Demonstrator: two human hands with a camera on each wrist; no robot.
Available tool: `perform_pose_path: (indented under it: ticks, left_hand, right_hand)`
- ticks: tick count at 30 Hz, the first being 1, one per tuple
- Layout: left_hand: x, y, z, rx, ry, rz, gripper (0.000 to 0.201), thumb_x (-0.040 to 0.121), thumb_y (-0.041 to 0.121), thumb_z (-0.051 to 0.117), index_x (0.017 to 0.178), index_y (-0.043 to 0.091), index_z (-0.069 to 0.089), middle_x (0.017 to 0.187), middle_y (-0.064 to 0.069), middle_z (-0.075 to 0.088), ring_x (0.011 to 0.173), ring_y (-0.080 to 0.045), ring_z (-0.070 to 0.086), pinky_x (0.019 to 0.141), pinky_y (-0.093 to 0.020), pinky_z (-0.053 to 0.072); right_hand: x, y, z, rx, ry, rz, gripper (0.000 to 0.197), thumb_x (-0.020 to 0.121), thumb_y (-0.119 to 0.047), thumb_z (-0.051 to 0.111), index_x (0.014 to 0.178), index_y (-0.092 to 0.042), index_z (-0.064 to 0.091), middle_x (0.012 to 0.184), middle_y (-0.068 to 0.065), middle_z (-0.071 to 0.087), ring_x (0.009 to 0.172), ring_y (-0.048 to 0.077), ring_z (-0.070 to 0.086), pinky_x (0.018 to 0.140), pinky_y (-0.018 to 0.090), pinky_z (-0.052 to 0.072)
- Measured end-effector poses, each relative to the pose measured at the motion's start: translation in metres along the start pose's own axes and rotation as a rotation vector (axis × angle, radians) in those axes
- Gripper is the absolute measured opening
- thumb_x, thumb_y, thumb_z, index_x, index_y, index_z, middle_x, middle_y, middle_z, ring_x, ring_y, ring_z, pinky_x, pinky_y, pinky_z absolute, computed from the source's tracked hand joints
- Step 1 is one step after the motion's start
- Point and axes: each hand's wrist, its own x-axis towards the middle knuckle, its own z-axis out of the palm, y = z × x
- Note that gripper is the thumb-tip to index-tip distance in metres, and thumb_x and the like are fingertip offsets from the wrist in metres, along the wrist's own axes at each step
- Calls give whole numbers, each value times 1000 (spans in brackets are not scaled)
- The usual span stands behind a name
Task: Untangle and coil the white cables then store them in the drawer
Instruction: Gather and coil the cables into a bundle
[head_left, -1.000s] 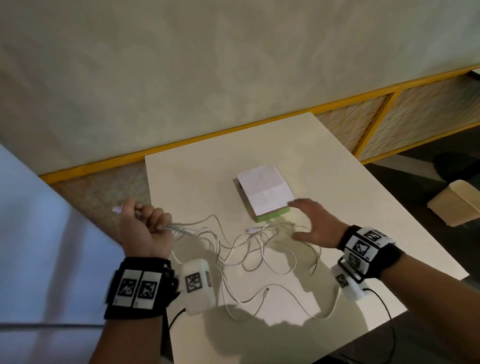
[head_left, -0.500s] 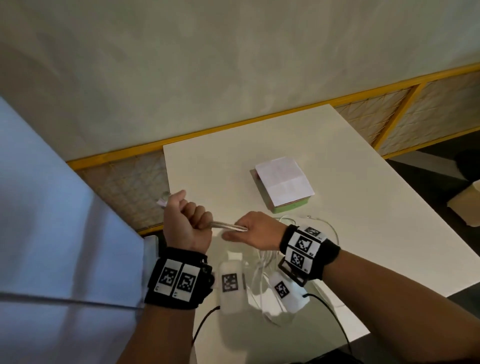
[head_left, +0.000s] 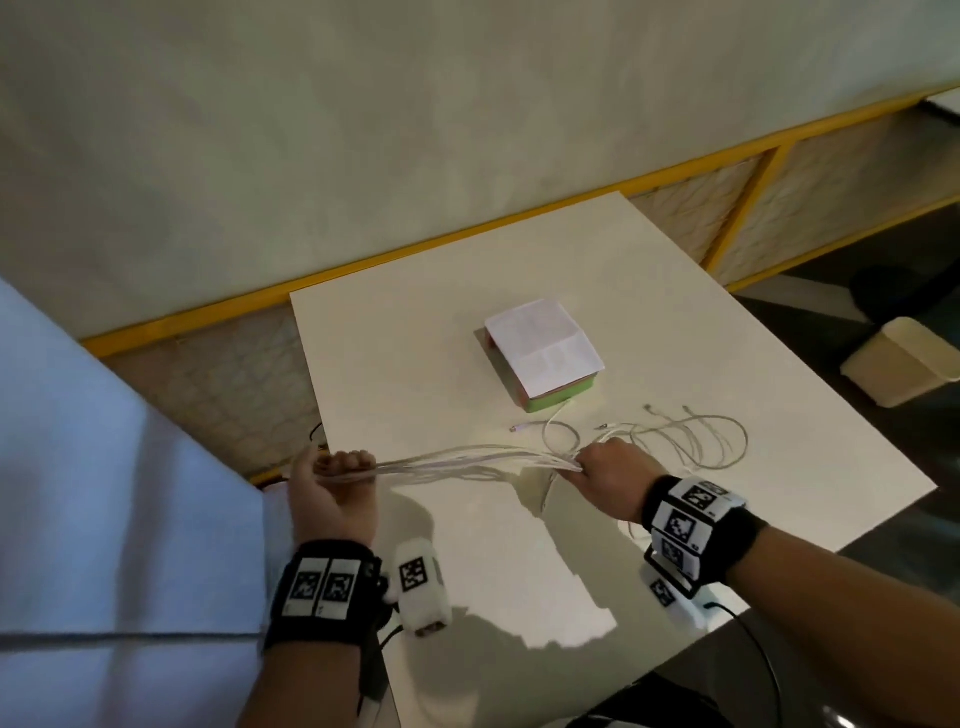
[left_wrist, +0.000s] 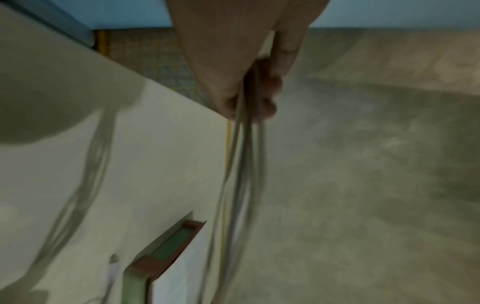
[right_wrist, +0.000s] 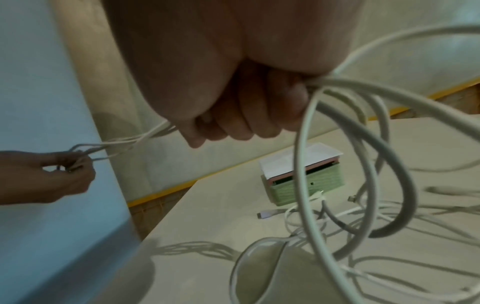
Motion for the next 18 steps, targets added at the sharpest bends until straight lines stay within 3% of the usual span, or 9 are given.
perform_pose_path:
  ticks: [3, 5, 7, 9, 11, 12, 14, 16, 18]
  left_hand:
    - [5, -25, -4, 38, -41, -134, 28, 93, 30, 48, 70, 16, 53, 60, 4, 62, 72, -19, 71, 83, -42, 49]
    - [6, -42, -6, 124, -66, -227, 27, 89, 40, 51, 79, 15, 55, 74, 0, 67, 83, -21, 72, 89, -48, 46]
    - [3, -56, -7, 192, -45, -320, 43, 87, 50, 51, 96, 9, 52, 93, -11, 64, 96, -27, 65, 95, -54, 42]
    - [1, -67, -10, 260, 9, -388, 58, 87, 57, 45, 101, 1, 48, 90, -17, 60, 89, -29, 61, 95, -53, 42]
    - [1, -73, -15, 373, 54, -437, 67, 87, 60, 42, 109, -3, 46, 69, -14, 57, 62, -24, 60, 79, -44, 50]
    - [1, -74, -18, 407, 86, -443, 71, 87, 59, 44, 119, -4, 42, 69, -14, 55, 59, -23, 59, 77, -42, 50]
    - [1, -73, -26, 497, 153, -385, 74, 87, 55, 49, 139, 4, 33, 104, -17, 56, 90, -29, 60, 93, -51, 43]
    - [-2, -67, -26, 748, 203, -241, 64, 90, 52, 46, 142, 16, 37, 136, -13, 47, 125, -32, 46, 106, -53, 30]
    - [-6, -63, -24, 922, 181, -36, 48, 92, 46, 45, 130, 17, 51, 130, -10, 53, 121, -28, 48, 101, -46, 38]
  right_hand:
    - [-7, 15, 0, -40, -2, 53, 51, 95, -48, 32, 94, -9, 64, 103, 20, 66, 99, 37, 60, 78, 37, 46]
    - [-10, 23, -2, -64, -9, 82, 49, 96, -46, 32, 96, -9, 64, 104, 20, 66, 99, 37, 60, 77, 36, 45]
    - [-12, 28, -4, -68, -9, 112, 48, 96, -45, 33, 98, -8, 64, 107, 20, 64, 101, 37, 59, 78, 36, 45]
    - [-10, 31, -5, -63, -3, 133, 48, 96, -45, 33, 100, -7, 62, 109, 20, 63, 103, 38, 59, 80, 37, 46]
    - [-6, 32, -5, -57, -1, 141, 47, 95, -44, 34, 99, -7, 62, 109, 20, 64, 103, 38, 59, 82, 39, 47]
    - [-4, 32, -5, -56, -3, 139, 46, 94, -43, 35, 99, -7, 62, 108, 20, 64, 102, 37, 60, 82, 39, 48]
    - [1, 31, -4, -53, -6, 135, 43, 93, -40, 36, 100, -6, 62, 108, 21, 64, 102, 37, 60, 83, 40, 48]
    - [5, 31, -5, -44, -3, 142, 41, 94, -38, 36, 103, -6, 61, 110, 20, 64, 103, 37, 60, 83, 39, 47]
    - [9, 30, -6, -33, -10, 144, 41, 95, -37, 35, 106, -7, 60, 112, 19, 63, 105, 37, 59, 84, 39, 46]
